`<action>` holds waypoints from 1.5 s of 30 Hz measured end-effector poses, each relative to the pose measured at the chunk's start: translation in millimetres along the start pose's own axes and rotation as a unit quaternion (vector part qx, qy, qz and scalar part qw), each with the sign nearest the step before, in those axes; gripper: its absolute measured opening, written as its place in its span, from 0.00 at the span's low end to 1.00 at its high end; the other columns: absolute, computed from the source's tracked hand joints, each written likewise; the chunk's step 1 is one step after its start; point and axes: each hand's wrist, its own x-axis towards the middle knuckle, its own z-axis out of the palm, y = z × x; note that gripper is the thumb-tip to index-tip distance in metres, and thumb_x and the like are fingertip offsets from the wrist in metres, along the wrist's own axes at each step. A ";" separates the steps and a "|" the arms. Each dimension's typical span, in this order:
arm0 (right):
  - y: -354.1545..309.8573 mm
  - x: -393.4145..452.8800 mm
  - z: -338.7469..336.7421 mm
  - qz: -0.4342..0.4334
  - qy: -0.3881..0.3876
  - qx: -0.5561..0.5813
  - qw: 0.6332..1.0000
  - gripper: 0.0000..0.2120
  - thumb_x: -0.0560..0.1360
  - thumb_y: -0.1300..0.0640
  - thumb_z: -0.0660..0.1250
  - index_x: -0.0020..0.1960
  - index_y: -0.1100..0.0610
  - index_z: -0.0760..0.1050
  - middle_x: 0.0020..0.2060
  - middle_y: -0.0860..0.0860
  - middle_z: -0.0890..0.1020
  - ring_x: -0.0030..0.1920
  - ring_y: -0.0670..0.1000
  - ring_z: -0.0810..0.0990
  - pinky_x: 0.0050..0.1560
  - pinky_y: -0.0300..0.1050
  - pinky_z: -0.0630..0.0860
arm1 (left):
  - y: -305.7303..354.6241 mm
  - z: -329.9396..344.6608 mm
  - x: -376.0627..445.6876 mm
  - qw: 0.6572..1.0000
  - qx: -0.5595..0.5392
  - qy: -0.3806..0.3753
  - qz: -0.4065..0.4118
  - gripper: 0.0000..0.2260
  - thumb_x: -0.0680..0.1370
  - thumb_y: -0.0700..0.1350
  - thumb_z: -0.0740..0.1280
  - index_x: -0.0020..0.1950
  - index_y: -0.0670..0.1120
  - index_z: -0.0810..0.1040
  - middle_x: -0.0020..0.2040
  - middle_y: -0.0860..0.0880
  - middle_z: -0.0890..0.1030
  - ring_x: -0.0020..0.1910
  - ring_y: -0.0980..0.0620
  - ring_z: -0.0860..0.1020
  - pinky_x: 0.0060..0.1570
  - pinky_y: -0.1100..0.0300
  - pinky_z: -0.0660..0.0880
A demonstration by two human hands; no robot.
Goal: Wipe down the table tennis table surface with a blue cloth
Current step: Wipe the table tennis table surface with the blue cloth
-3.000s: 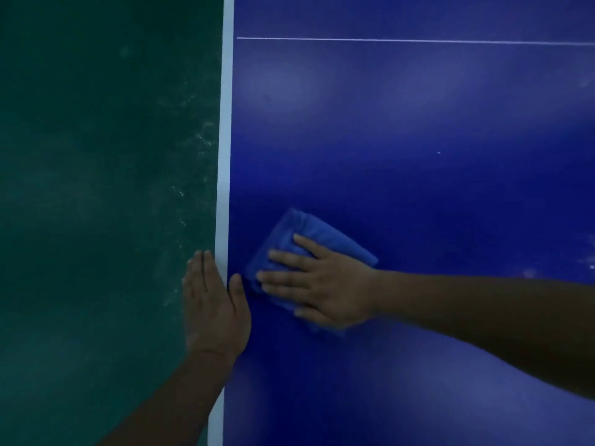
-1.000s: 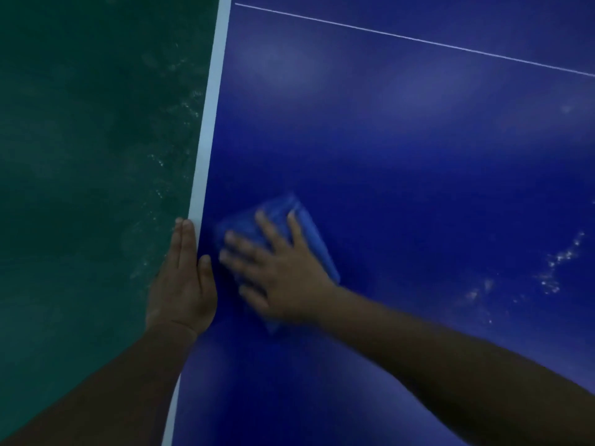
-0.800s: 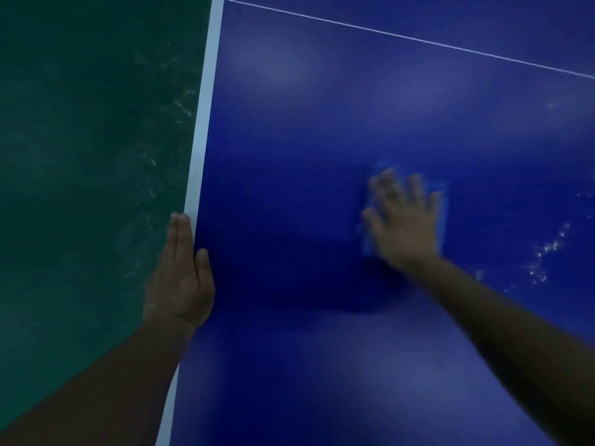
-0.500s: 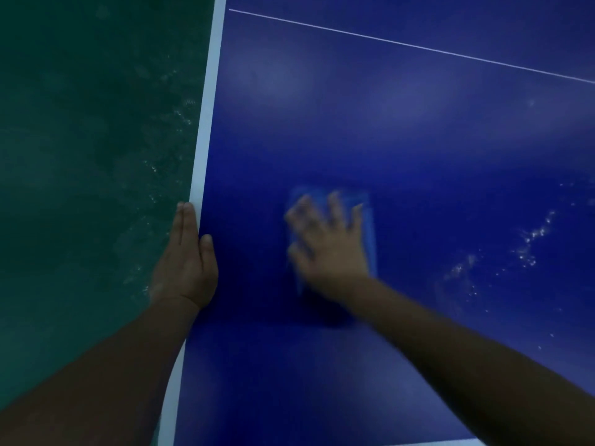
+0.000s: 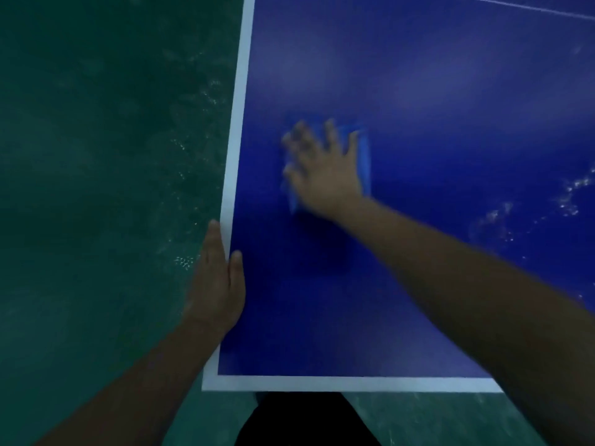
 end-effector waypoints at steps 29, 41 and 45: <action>-57.5 -112.5 26.8 -0.003 -0.017 0.008 1.000 0.29 0.82 0.38 0.42 0.81 0.42 0.48 0.81 0.43 0.49 0.81 0.59 0.42 0.74 0.72 0.40 | -67.0 -37.4 -92.8 0.999 -0.027 -0.018 -0.005 0.28 0.81 0.56 0.50 0.79 0.46 0.64 0.76 0.50 0.67 0.74 0.55 0.64 0.71 0.61 0.57; -30.1 -258.9 60.5 0.121 0.012 0.017 0.992 0.29 0.80 0.38 0.47 0.80 0.43 0.58 0.80 0.45 0.59 0.80 0.60 0.53 0.74 0.73 0.50 | -31.0 -14.9 -86.1 0.989 0.086 0.056 0.108 0.27 0.81 0.51 0.51 0.78 0.39 0.63 0.80 0.40 0.59 0.80 0.42 0.55 0.78 0.48 0.51; 80.9 -280.9 46.5 0.387 -0.009 0.075 0.919 0.31 0.80 0.38 0.43 0.82 0.42 0.48 0.81 0.43 0.49 0.81 0.57 0.44 0.75 0.71 0.44 | -13.4 31.5 -104.6 0.947 0.203 -0.031 0.245 0.28 0.81 0.54 0.50 0.78 0.42 0.64 0.81 0.43 0.58 0.81 0.44 0.52 0.79 0.45 0.44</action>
